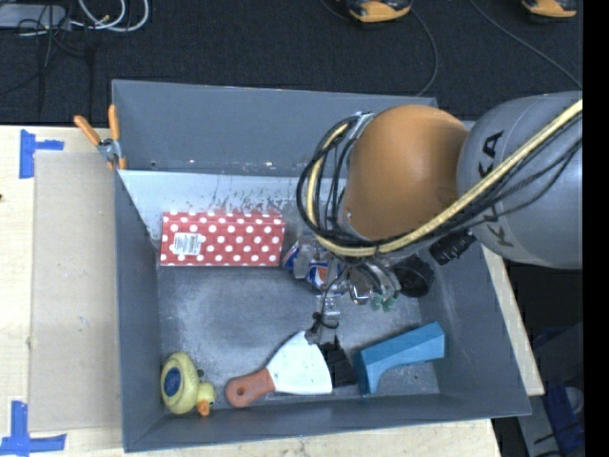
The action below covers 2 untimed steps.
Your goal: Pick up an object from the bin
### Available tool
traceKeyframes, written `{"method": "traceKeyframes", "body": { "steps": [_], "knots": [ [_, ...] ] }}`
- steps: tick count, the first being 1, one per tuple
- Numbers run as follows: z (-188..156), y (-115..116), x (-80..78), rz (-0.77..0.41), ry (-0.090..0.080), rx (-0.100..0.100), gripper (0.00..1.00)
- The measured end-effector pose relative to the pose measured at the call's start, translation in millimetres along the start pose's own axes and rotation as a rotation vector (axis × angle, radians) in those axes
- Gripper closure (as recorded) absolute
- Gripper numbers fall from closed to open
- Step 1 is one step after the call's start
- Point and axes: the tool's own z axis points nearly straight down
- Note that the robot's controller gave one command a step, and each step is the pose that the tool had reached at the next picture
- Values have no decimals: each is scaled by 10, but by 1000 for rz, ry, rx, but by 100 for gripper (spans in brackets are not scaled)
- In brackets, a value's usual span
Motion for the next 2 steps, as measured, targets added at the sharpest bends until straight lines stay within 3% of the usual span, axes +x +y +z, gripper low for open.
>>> {"method": "traceKeyframes", "body": {
  "steps": [1, 2],
  "knots": [
    [474, -259, 100, -124, -8, -3, 0],
    [1055, -433, 364, -172, -4, 0, 0]
  ]
}}
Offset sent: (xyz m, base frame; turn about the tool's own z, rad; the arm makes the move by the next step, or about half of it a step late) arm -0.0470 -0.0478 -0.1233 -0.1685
